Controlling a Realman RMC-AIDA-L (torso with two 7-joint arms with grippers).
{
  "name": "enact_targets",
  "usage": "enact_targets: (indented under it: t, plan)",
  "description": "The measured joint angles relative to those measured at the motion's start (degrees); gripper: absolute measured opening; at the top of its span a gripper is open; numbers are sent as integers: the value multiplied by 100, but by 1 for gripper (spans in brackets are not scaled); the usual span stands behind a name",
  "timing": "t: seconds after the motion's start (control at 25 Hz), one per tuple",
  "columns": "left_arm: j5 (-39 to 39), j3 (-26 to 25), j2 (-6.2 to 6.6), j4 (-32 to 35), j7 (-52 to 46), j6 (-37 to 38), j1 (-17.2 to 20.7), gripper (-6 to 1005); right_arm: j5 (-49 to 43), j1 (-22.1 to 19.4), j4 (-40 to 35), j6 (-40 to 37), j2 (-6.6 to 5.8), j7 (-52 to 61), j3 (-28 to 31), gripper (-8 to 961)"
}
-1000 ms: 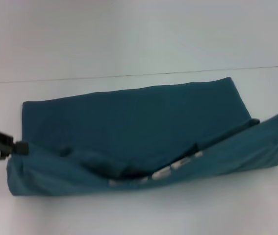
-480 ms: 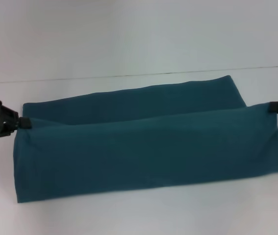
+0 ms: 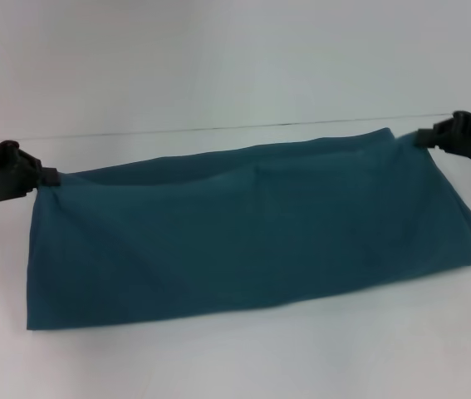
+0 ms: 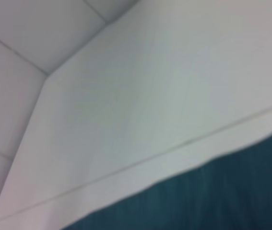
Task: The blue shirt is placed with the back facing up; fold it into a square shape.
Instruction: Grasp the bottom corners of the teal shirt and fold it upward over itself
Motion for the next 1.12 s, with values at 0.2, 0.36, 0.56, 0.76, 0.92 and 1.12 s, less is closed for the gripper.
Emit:
enact_targets:
  t: [0.2, 0.36, 0.56, 0.76, 0.92, 1.12]
  plan:
    - [21, 318, -14, -199, -49, -685, -81, 49, 15, 134, 23, 833, 131, -62, -312, 22]
    - [219, 441, -100, -272, -156, -1262, -101, 49, 3, 164, 59, 1646, 256, -70, -701, 22]
    - [489, 443, -170, -336, -216, -1662, -135, 50, -8, 180, 95, 2293, 357, -72, -1148, 22]
    - [516, 434, -214, -323, -233, -1763, -162, 50, 12, 258, 140, 2567, 404, -74, -1321, 22]
    - [515, 438, -236, -337, -235, -1964, -237, 50, -4, 327, 221, 2949, 479, -74, -1380, 21]
    - [627, 447, -338, -399, -235, -2311, -348, 49, -13, 436, 507, 3609, 544, -77, -1700, 21]
